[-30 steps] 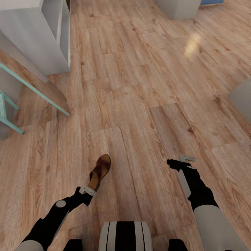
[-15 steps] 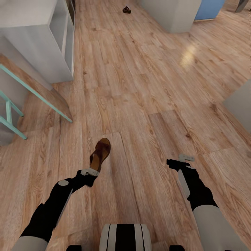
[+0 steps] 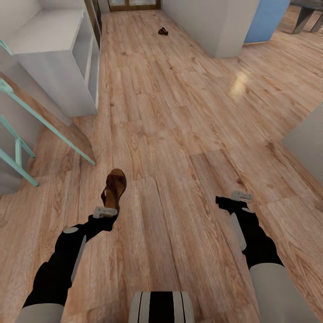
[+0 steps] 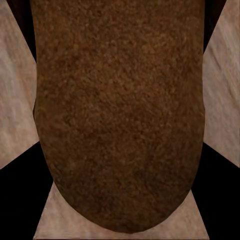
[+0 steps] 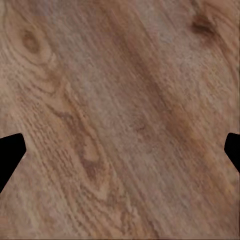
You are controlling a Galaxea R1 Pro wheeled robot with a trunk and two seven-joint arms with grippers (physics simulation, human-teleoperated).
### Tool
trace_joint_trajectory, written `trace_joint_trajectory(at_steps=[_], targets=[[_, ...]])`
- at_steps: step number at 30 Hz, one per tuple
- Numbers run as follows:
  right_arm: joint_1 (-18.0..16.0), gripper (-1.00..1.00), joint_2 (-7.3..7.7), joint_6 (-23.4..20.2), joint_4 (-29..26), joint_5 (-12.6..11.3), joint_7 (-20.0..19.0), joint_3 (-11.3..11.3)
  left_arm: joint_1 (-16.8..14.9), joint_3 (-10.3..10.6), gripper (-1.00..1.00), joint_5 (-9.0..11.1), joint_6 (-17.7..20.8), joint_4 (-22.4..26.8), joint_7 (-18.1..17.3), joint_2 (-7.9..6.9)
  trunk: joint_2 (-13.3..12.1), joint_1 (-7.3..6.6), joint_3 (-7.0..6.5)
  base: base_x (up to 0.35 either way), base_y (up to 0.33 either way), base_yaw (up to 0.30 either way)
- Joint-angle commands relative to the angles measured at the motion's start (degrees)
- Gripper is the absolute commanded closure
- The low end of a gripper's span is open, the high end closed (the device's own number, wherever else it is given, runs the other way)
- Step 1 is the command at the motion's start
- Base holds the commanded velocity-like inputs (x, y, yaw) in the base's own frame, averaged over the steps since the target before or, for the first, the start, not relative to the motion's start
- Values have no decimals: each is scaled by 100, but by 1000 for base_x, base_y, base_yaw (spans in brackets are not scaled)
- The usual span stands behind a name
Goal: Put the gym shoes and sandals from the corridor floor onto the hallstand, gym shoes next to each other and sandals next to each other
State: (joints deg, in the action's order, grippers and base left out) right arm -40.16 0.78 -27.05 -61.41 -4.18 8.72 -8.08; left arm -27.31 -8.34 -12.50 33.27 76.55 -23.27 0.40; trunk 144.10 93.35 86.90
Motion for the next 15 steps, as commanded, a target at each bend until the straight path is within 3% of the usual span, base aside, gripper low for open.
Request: trace_joint_trajectory(at_steps=[1, 4, 5, 6, 15], targets=[[-1, -100, -7, -22, -254, -48, 35, 97, -3, -142, 100, 4, 30, -37, 162, 28, 0, -3, -19, 0, 0, 0], [-1, -100, -12, -20, -282, -48, 34, 144, -3, -164, 100, 9, 30, -66, 200, 106, -4, -11, -85, 0, 0, 0], [-1, -100, -15, -4, -299, -48, 42, 173, 5, -166, 100, 20, 28, -244, 222, 307, -6, -13, -115, 0, 0, 0], [-1, -100, -15, -3, -297, -48, 42, 174, 6, -164, 100, 20, 26, -299, 224, 355, -7, -16, -145, 0, 0, 0], [-1, -100, -15, 34, -292, -48, 40, 319, 6, -167, 100, 24, 13, -434, 227, 441, -19, -39, -426, 0, 0, 0]])
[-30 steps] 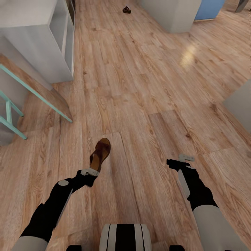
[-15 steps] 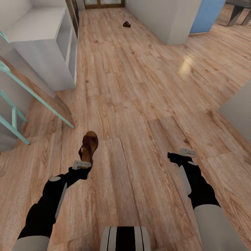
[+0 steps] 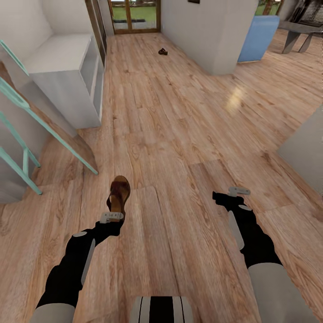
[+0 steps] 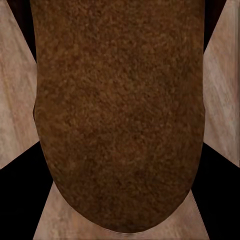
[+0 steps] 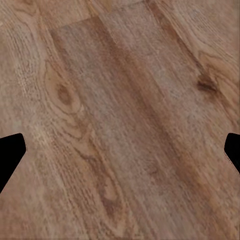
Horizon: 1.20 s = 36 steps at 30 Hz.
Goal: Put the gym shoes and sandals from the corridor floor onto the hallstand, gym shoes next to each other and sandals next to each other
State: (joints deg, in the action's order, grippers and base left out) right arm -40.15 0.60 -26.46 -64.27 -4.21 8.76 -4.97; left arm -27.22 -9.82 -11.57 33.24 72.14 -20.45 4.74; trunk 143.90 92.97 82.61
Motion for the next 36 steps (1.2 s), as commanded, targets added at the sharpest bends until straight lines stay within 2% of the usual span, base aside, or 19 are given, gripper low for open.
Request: trace_joint_trajectory(at_steps=[1, 36], targets=[[-2, -100, 2, -23, -7, -45, 36, 11, -3, -21, 100, -69, 16, 6, -56, 8, 0, -3, -28, 0, 0, 0], [-2, -100, 10, -17, -7, -45, 46, 15, -3, -29, 100, -47, 24, 2, -56, 9, -47, -93, -1132, 0, 0, 0]])
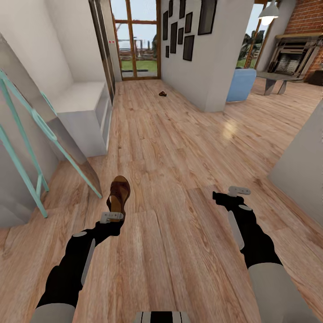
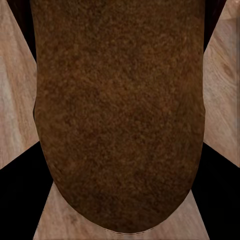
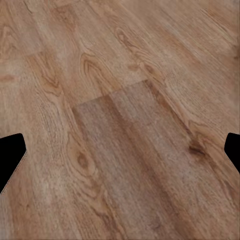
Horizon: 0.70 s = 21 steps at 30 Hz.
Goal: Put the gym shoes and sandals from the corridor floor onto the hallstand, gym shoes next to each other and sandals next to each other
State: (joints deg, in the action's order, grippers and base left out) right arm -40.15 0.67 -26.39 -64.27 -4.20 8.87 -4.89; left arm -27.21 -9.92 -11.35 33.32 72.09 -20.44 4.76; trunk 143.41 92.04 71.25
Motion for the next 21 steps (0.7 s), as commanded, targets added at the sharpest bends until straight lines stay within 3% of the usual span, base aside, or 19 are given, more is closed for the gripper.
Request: trace_joint_trajectory(at_steps=[1, 14, 21], targets=[[-2, -100, 3, -24, -7, -46, 36, 8, -3, -19, 100, -68, 17, 7, -56, 8, 0, -3, -28, 0, 0, 0], [-2, -100, 3, -25, -7, -46, 36, 7, -3, -19, 100, -68, 13, 7, -59, 10, -18, -37, -438, 0, 0, 0], [-2, -100, 2, -26, -7, -46, 32, 7, 1, -19, 100, -63, 6, 7, -64, 7, -299, -191, -629, 0, 0, 0]])
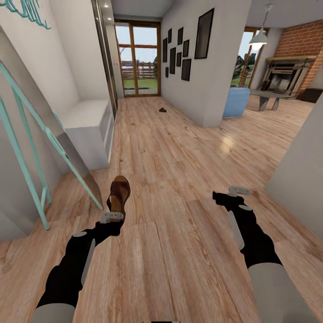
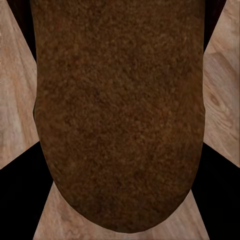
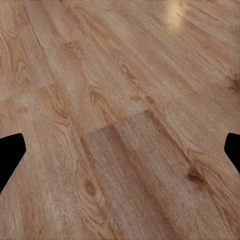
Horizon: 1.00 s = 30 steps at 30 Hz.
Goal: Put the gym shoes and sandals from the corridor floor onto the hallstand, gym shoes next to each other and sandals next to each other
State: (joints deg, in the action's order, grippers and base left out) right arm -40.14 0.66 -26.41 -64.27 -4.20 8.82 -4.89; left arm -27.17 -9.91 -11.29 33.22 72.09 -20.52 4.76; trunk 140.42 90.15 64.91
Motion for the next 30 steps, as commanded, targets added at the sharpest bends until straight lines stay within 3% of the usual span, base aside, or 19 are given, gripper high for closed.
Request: trace_joint_trajectory(at_steps=[1, 12, 16, 17, 20, 30], targets=[[-2, -100, 3, -24, -7, -45, 34, 7, -2, -19, 100, -68, 14, 7, -57, 7, -40, -23, -23, 0, 0, 0], [-2, -100, 4, -23, -7, -45, 32, 8, 3, -19, 100, -55, 1, 7, -57, 8, -80, -45, -70, 30, -28, 0], [-2, -100, 4, -23, -7, -45, 32, 8, 8, -19, 100, 112, 0, 7, -57, 7, -80, -45, -70, 208, -228, 8], [-2, -100, 4, -23, -7, -45, 34, 7, 9, -19, 100, 215, 0, 7, -57, 7, -80, -45, -72, 227, -252, 187], [-2, -100, 4, -23, -7, -45, 34, 6, 10, -13, 100, 268, 0, 1, -57, 9, -80, -45, -80, 229, -256, 228], [-2, -100, 4, -25, -7, -45, 36, 6, 10, -11, 100, 295, 0, -2, -57, 11, -80, -45, -121, 227, -286, 272]])
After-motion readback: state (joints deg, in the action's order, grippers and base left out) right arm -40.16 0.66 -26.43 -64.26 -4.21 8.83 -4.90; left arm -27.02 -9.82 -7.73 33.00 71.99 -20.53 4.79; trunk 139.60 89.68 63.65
